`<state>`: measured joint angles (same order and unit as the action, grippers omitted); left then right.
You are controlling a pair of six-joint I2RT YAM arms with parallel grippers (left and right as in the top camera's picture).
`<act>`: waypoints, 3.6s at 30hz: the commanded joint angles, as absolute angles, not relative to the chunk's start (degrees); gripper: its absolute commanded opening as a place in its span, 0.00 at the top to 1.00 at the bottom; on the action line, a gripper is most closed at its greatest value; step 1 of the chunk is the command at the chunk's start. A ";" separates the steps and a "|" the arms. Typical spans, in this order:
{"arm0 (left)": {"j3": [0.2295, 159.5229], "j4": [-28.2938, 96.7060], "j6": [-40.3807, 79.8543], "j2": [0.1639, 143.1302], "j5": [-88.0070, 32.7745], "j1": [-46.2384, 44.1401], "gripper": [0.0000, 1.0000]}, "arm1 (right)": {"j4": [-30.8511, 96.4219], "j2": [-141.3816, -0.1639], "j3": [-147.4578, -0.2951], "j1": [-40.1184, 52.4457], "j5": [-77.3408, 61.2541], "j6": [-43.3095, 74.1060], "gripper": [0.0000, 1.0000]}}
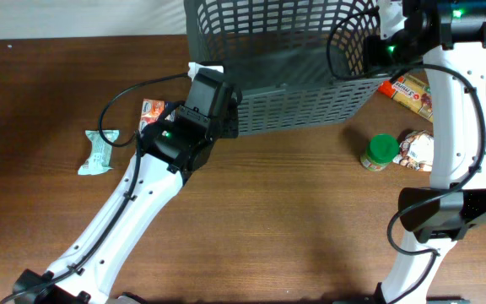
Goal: Pack container
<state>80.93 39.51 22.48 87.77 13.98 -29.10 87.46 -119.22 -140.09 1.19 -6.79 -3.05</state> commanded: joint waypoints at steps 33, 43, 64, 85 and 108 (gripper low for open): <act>81.82 37.71 22.15 88.51 14.81 -25.06 0.98 | 88.53 -119.33 -140.68 10.52 -6.83 -4.27 0.96; 81.82 37.69 21.69 88.51 14.81 -24.91 0.98 | 88.05 -119.33 -140.68 11.94 -6.76 -4.27 0.96; 81.82 39.44 21.06 88.49 14.39 -24.97 0.98 | 79.90 -119.31 -151.37 10.26 -5.54 -3.46 0.89; 81.82 40.77 18.74 86.15 10.28 -33.08 0.98 | 88.42 -119.37 -155.92 -15.88 0.25 1.41 0.96; 81.82 42.46 18.09 86.17 8.14 -35.59 0.98 | 75.11 -119.66 -135.59 -15.38 -14.70 -8.75 0.96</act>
<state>80.93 42.44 19.03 87.74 9.17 -34.61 75.31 -119.33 -135.87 -15.70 -10.72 -7.22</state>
